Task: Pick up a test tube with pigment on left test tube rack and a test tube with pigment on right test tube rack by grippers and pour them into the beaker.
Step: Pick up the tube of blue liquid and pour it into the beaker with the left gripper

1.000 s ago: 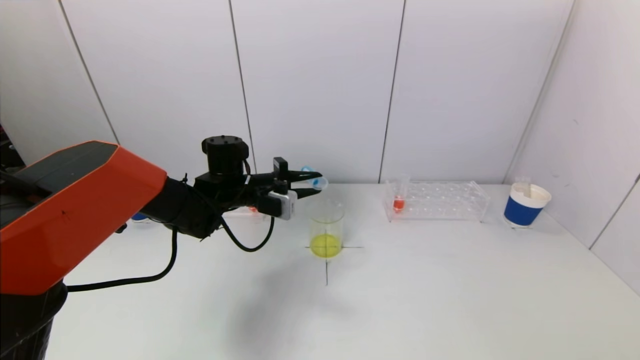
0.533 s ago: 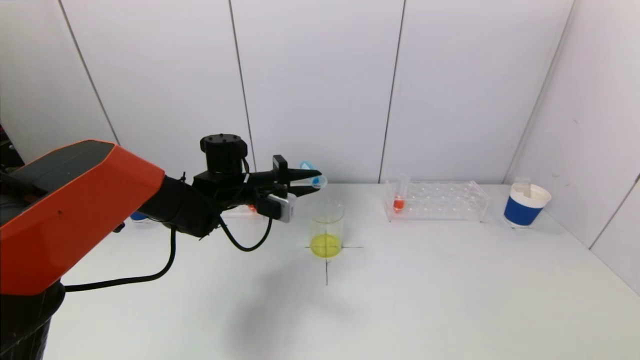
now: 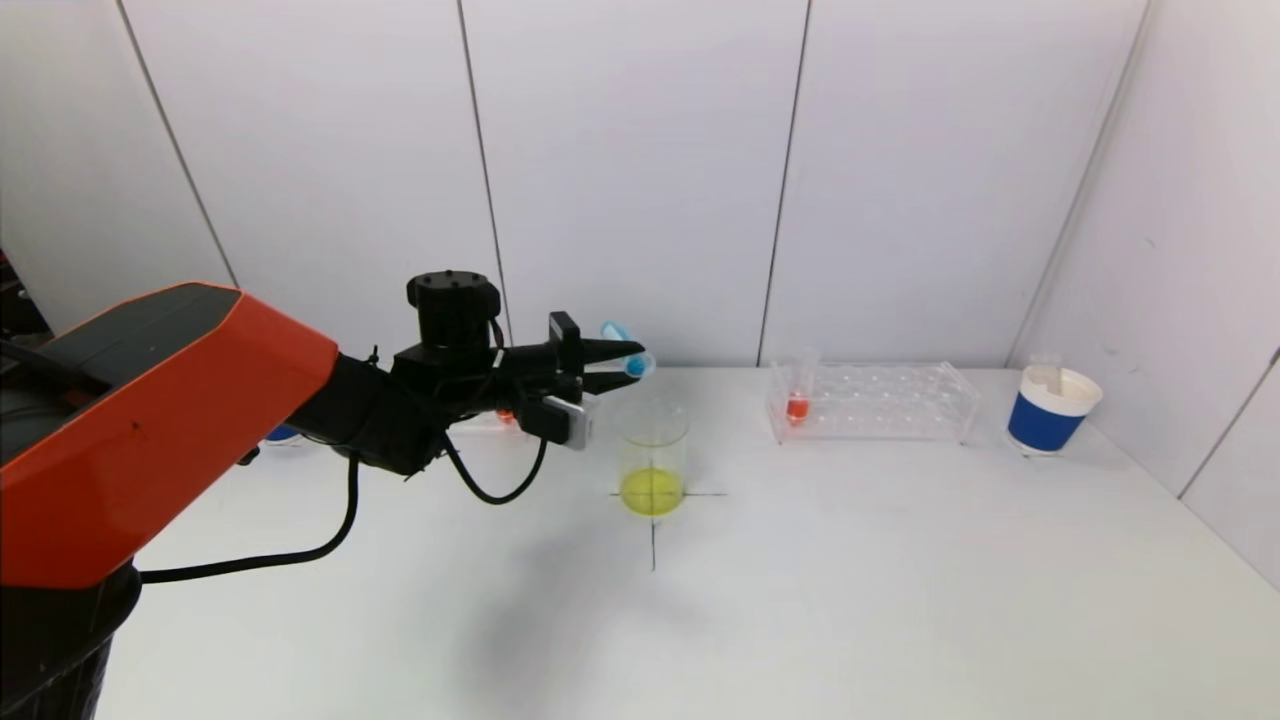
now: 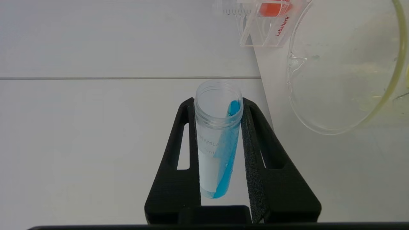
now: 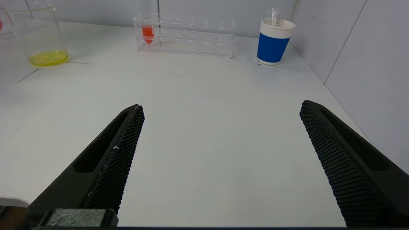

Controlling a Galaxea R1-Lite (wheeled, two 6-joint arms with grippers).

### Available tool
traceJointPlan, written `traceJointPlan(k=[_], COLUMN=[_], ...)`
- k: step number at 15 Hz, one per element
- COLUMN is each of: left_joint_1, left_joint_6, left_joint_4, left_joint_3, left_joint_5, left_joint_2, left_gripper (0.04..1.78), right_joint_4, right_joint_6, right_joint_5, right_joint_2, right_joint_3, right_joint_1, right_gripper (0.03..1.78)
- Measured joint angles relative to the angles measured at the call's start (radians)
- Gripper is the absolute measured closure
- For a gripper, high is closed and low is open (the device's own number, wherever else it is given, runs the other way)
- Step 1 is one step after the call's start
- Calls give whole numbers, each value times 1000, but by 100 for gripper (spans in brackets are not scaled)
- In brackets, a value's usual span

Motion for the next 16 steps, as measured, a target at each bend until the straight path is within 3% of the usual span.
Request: traceJointPlan(k=[16], left_joint_1=[0], left_joint_6=[113], left_joint_4=[12], left_joint_3=[-23], left_joint_5=[8], left_joint_2=[-11], left_gripper=[140], right_joint_4=[0], right_joint_6=[0], right_joint_5=[0], right_joint_2=[0], right_joint_3=[0], right_joint_1=[0], right_gripper=[4])
